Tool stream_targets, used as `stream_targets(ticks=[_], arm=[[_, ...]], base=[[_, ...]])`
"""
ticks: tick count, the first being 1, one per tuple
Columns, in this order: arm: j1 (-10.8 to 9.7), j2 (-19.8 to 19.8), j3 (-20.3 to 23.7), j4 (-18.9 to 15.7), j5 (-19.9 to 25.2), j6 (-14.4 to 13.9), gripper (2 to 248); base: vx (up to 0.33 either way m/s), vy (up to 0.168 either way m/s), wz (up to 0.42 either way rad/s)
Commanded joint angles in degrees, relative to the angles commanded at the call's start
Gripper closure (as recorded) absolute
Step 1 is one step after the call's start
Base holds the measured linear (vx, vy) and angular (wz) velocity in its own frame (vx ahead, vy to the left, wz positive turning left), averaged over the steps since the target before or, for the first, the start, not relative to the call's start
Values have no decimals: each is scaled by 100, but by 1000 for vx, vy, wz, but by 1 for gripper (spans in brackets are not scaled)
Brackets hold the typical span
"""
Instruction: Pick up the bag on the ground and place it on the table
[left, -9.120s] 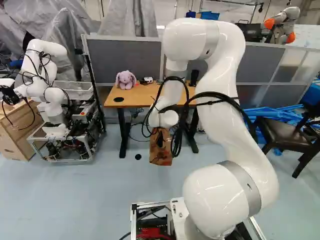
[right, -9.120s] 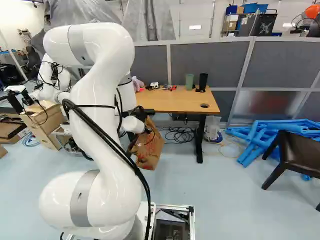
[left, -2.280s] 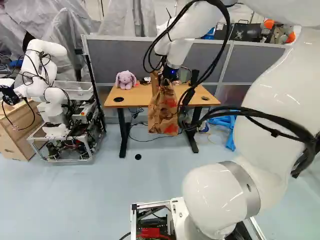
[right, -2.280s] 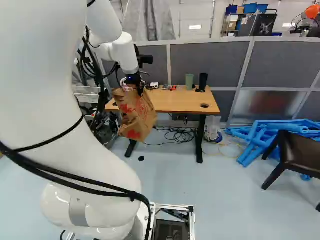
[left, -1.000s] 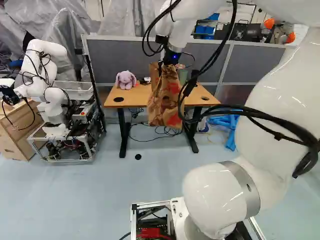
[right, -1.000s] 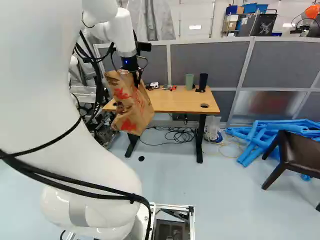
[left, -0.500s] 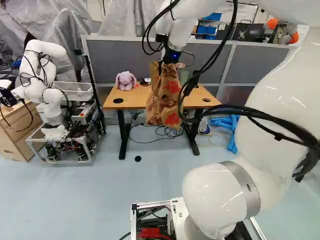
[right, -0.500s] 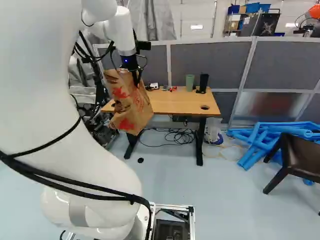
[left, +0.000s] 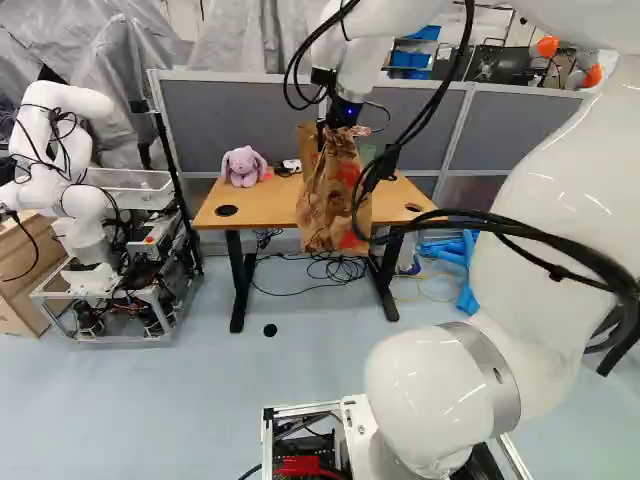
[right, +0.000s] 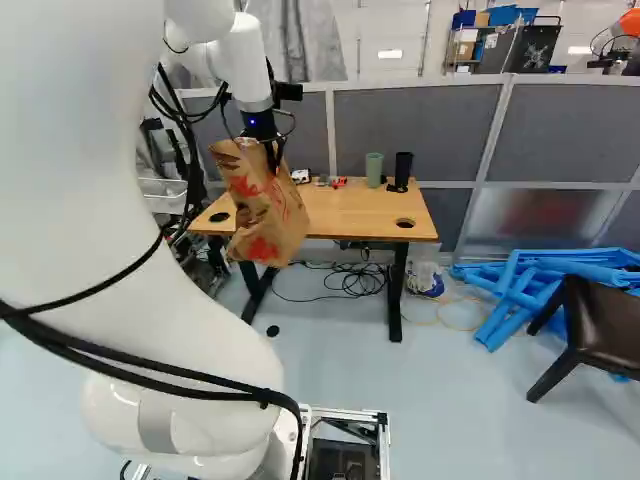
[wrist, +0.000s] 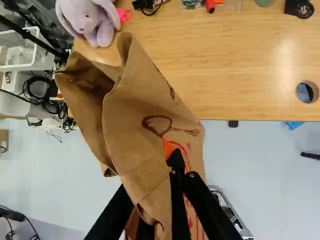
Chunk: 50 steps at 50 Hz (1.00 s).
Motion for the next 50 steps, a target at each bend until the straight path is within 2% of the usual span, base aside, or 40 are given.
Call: stream_targets(ticks=[50], arm=[[0, 0, 0, 0, 0, 0, 225]], base=[[155, -2, -10]])
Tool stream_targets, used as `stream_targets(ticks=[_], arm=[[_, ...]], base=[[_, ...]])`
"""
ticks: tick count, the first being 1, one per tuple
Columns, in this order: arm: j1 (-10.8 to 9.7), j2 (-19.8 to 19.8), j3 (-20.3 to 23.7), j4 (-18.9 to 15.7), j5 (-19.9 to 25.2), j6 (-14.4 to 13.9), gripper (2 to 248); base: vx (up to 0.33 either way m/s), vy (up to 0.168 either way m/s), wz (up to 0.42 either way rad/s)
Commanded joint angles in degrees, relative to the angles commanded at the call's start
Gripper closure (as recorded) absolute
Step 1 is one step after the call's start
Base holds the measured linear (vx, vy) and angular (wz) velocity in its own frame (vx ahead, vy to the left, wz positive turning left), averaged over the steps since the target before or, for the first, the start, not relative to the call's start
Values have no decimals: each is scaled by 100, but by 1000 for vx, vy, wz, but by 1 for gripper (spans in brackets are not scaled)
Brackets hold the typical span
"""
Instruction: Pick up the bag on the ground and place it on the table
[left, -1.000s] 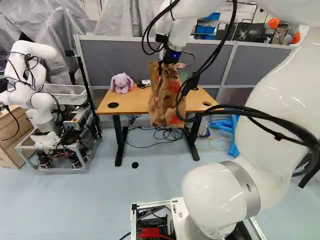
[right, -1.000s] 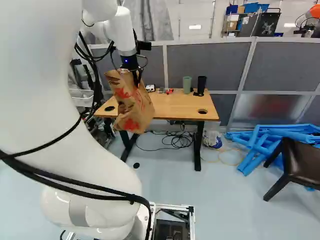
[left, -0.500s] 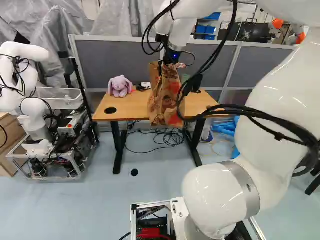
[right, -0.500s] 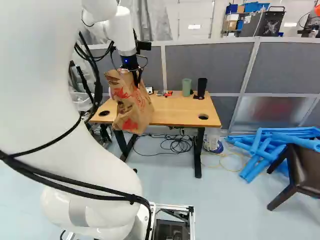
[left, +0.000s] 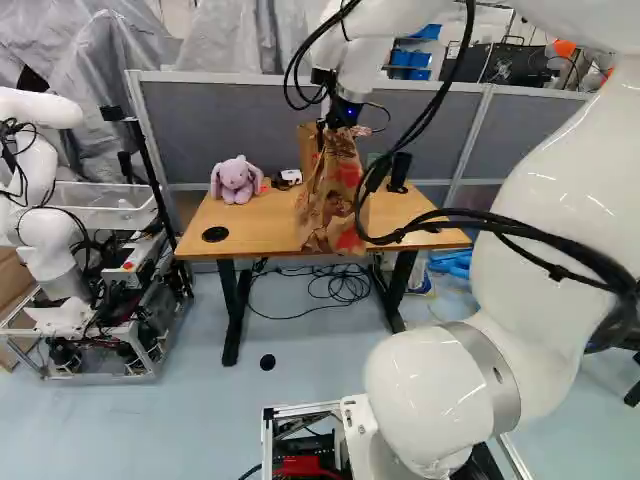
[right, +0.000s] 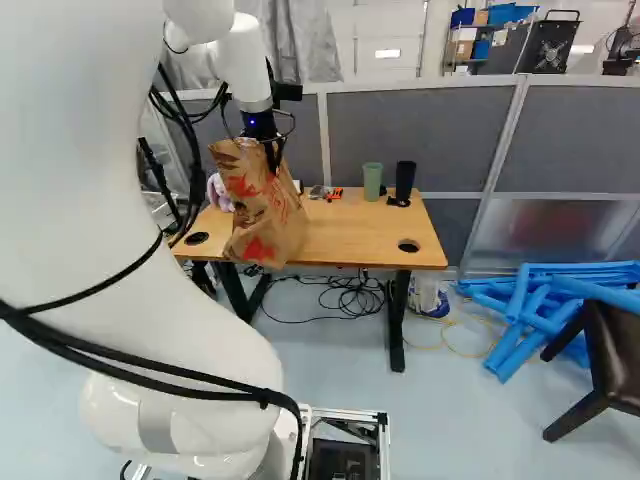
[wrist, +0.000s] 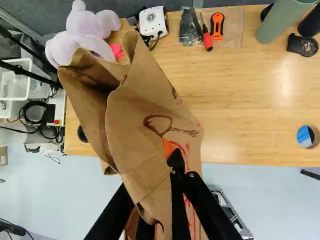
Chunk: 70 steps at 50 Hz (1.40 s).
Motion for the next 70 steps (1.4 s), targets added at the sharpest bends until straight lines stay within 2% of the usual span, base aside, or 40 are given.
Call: stream_targets(ticks=[28, 31, 70], arm=[[0, 0, 0, 0, 0, 0, 225], [-5, -90, -91, 0, 0, 0, 225], [-26, -469, -487, 0, 0, 0, 225]], base=[[154, 0, -11], [110, -2, -8], [1, 0, -2]])
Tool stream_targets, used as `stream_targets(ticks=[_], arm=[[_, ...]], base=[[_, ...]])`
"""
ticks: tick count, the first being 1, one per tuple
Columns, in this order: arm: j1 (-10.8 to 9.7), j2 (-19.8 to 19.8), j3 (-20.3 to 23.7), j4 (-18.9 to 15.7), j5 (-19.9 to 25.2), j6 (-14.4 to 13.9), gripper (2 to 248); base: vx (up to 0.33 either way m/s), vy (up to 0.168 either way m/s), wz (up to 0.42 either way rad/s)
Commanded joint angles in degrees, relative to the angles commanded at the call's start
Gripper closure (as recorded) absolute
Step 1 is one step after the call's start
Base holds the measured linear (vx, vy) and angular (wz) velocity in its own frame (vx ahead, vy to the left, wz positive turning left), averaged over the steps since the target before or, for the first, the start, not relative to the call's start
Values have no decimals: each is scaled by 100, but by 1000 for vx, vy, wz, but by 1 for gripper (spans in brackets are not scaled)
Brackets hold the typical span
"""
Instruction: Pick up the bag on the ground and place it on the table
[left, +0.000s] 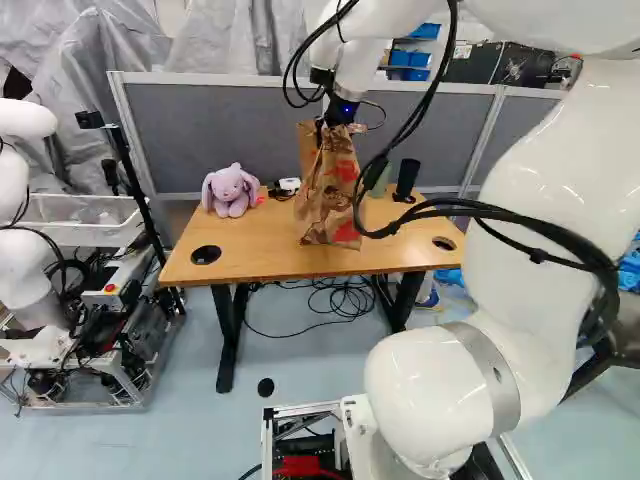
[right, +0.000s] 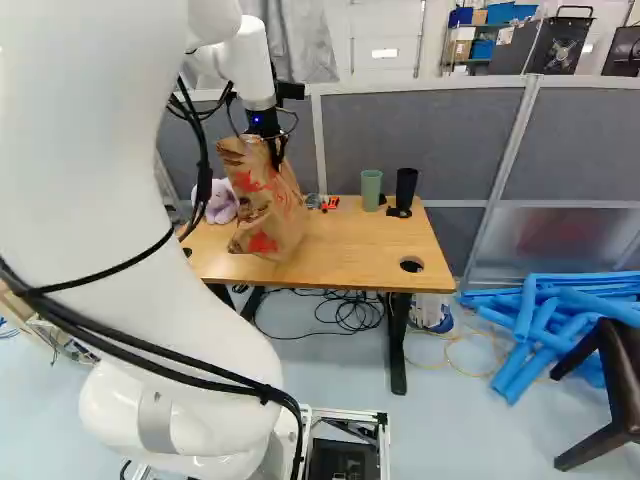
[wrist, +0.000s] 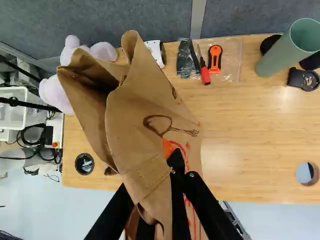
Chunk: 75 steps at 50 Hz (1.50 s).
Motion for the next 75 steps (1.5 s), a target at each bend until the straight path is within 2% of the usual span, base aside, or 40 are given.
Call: stream_targets(ticks=[22, 67, 68, 72, 73, 75], arm=[[-16, -334, -290, 0, 0, 0, 225], [-88, -1376, -873, 0, 0, 0, 225], [-90, -1386, -882, 0, 0, 0, 216], [-92, -1408, -905, 0, 0, 0, 216], [-93, -1411, -908, 0, 0, 0, 184], [-93, -1415, -912, 0, 0, 0, 184]], base=[[0, 0, 0], [0, 0, 0], [0, 0, 0], [0, 0, 0], [0, 0, 0], [0, 0, 0]])
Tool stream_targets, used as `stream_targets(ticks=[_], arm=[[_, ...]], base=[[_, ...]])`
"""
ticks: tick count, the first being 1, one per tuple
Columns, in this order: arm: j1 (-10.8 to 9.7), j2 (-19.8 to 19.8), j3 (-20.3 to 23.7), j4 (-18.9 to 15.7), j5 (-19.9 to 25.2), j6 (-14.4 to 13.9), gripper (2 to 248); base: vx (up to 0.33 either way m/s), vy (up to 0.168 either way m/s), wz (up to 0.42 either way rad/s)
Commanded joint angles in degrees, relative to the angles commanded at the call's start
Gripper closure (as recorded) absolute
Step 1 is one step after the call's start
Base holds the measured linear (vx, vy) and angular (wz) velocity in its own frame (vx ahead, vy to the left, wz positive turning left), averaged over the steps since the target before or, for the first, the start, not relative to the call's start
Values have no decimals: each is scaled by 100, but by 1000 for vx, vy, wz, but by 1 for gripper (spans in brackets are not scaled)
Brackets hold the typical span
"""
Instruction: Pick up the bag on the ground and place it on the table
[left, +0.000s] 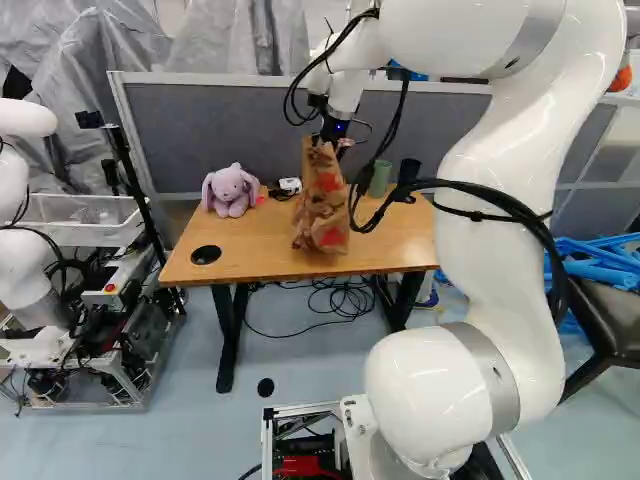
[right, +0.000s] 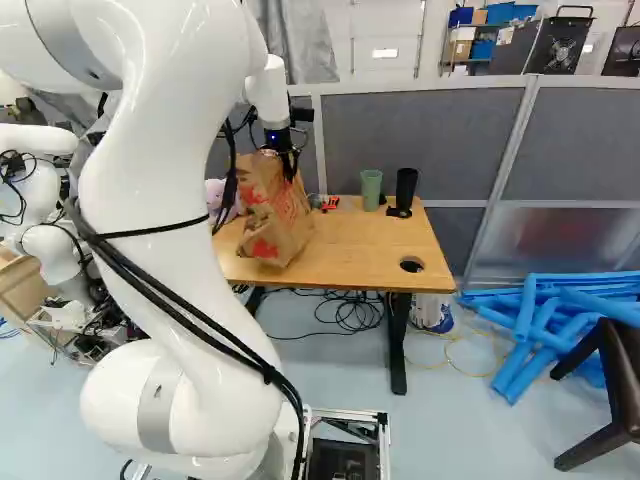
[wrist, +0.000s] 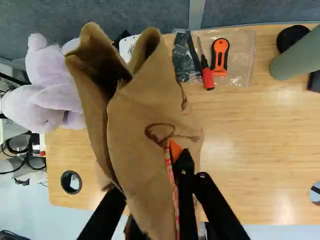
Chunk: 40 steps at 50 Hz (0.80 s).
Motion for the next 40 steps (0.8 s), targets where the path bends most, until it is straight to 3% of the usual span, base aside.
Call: stream_targets(ticks=[3, 4, 8, 9, 13, 14, 18, 19, 24, 25, 40], arm=[[0, -4, -4, 0, 0, 0, 184], [-1, -5, -5, 0, 0, 0, 150], [-1, -5, -5, 0, 0, 0, 150], [-1, -5, -5, 0, 0, 0, 115], [-1, -5, -5, 0, 0, 0, 115], [-1, -5, -5, 0, 0, 0, 79], [-1, 2, -5, 0, 0, 0, 79], [-1, 9, -5, 0, 0, 0, 43], [-1, 57, -5, 0, 0, 0, 43], [-1, 69, -4, 0, 0, 0, 7], [-1, 256, -9, 0, 0, 0, 3]], base=[[0, 0, 0], [0, 0, 0], [0, 0, 0], [0, 0, 0], [0, 0, 0], [0, 0, 0], [0, 0, 0], [0, 0, 0], [0, 0, 0], [0, 0, 0], [0, 0, 0]])
